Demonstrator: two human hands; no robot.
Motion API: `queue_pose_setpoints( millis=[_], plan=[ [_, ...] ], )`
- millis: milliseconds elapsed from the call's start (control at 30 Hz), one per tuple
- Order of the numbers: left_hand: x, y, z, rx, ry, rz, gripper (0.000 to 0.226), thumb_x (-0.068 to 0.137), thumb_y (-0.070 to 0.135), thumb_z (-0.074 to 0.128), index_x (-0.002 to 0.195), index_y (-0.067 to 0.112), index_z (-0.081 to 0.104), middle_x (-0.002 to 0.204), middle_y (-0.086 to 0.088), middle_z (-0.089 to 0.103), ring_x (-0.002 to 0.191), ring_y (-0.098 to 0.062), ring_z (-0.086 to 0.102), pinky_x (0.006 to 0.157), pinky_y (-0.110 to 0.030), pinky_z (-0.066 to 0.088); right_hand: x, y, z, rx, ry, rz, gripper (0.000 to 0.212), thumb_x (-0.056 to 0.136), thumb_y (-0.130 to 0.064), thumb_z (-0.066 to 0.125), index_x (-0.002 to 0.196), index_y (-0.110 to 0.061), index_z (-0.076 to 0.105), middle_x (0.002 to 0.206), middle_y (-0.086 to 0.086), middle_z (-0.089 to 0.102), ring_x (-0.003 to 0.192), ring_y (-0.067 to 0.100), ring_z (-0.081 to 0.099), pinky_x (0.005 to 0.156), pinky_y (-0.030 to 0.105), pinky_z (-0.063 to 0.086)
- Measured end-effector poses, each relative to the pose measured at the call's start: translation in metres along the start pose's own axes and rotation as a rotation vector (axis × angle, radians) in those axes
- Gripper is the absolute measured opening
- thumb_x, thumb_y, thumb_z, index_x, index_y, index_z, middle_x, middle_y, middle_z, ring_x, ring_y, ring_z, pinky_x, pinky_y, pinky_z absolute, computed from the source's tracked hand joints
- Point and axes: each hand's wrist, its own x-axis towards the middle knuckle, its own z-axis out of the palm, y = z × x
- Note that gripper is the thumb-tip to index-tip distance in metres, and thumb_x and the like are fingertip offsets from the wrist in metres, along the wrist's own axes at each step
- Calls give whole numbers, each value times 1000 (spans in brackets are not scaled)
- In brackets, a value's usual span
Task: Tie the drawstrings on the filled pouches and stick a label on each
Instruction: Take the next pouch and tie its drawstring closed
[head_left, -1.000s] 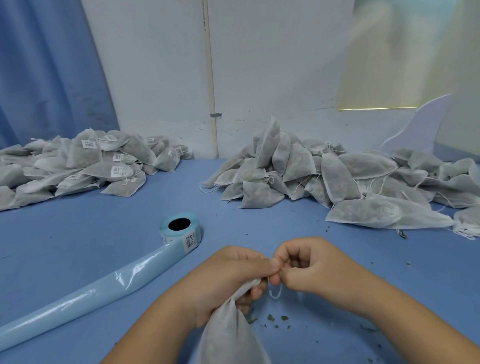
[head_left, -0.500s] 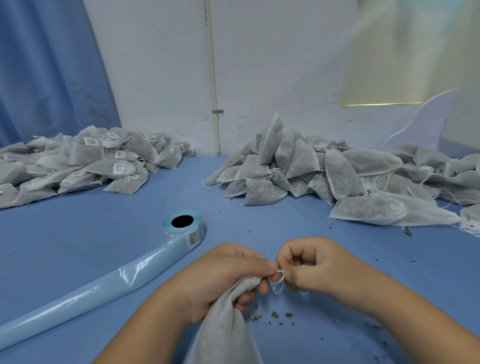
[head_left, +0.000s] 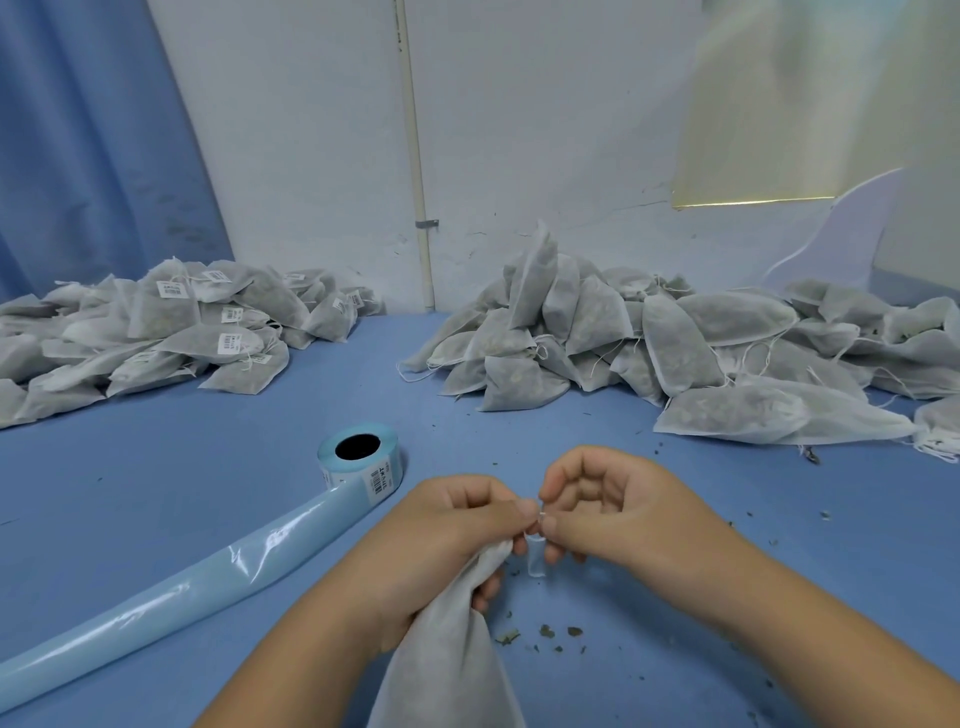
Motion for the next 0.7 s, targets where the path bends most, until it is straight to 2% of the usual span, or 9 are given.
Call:
queue_pose_setpoints(
  millis=[133, 267, 367, 433, 533, 700],
  plan=[
    [0, -3, 4, 133, 70, 57, 23, 87, 24, 69, 65, 19, 69, 65, -4, 63, 43, -17, 52, 45, -24, 44, 0, 3, 6, -306, 140, -130, 27, 78, 0, 63, 84, -25, 71, 71, -3, 67, 60, 6, 57, 61, 18, 46],
    [-1, -3, 8, 244, 116, 88, 28, 88, 23, 68, 61, 19, 63, 46, 4, 55, 38, -13, 50, 44, -20, 42, -1, 6, 11, -566, 140, -254, 23, 78, -5, 66, 79, -25, 76, 74, -6, 65, 71, 6, 59, 64, 12, 43],
    [1, -6, 7, 441, 221, 145, 28, 88, 30, 68, 62, 23, 61, 46, 13, 55, 41, -3, 49, 51, -20, 40, -1, 9, 12, -606, 129, -223, 17, 81, -12, 65, 81, -25, 75, 73, -8, 63, 73, 3, 57, 65, 12, 42],
    [2, -9, 7, 518, 269, 183, 26, 88, 31, 68, 64, 24, 63, 48, 17, 55, 44, 0, 48, 55, -19, 38, -1, 10, 12, -586, 122, -179, 14, 83, -16, 65, 77, -25, 73, 66, -12, 59, 66, 1, 54, 61, 12, 40],
    [2, -9, 7, 494, 285, 208, 21, 87, 29, 69, 66, 28, 69, 51, 20, 56, 46, 1, 47, 53, -16, 37, 1, 9, 11, -451, 79, -57, 19, 87, -21, 64, 69, -25, 68, 52, -17, 53, 49, -1, 45, 51, 11, 36],
    [0, -6, 8, 469, 298, 232, 22, 85, 27, 70, 64, 35, 73, 48, 20, 58, 45, 0, 50, 51, -12, 39, 3, 9, 8, -379, 79, 20, 20, 87, -24, 65, 68, -21, 68, 51, -14, 53, 51, 4, 49, 53, 15, 41]
  ],
)
